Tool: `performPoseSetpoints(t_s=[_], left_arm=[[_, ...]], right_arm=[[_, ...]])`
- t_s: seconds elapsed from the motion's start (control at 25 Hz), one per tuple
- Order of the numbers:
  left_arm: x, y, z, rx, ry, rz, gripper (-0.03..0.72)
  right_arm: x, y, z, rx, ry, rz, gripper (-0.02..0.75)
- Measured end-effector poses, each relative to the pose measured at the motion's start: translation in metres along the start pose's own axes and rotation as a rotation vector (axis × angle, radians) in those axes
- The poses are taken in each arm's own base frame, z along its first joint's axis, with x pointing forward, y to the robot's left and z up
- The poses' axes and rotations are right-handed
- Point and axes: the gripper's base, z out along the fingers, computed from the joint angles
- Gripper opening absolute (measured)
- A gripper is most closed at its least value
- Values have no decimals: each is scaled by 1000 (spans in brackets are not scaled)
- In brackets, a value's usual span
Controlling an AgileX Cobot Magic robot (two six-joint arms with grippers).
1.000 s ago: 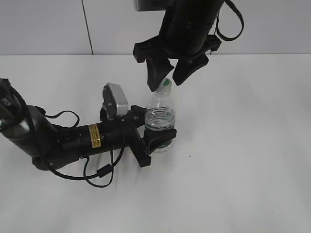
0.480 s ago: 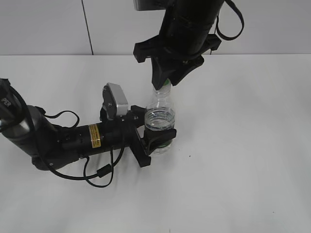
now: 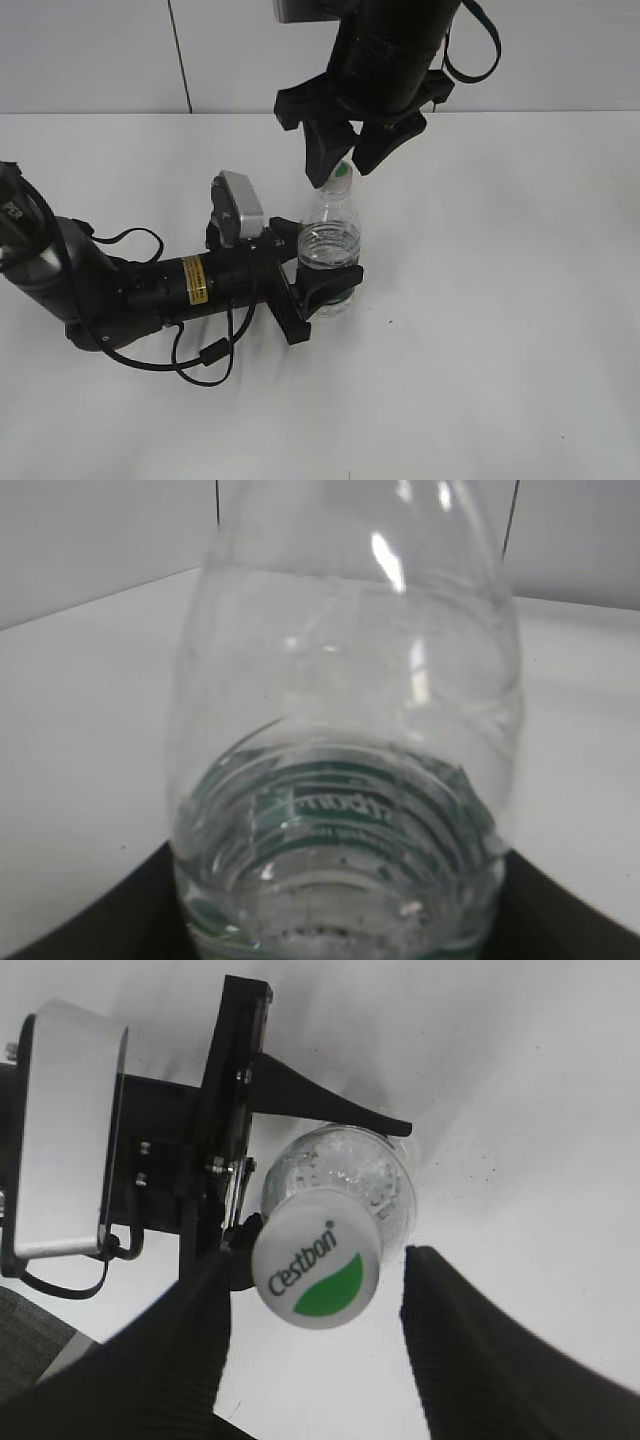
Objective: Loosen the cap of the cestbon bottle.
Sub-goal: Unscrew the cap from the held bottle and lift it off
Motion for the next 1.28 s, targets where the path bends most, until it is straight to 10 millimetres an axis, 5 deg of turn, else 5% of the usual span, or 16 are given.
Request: performPoseSetpoints(t_s=[0.44, 0.6, 0.8, 1.28], left_arm=[[0, 0, 0, 0, 0, 0, 409], [0, 0, 0, 0, 0, 0, 409], [0, 0, 0, 0, 0, 0, 409], [0, 0, 0, 5, 2, 9, 409]], right_arm=[[-1, -1, 8, 0, 17, -2, 416], [-1, -1, 8, -2, 16, -12, 297], [-1, -1, 8, -2, 15, -41, 296], [1, -1, 8, -15, 35, -489, 296]])
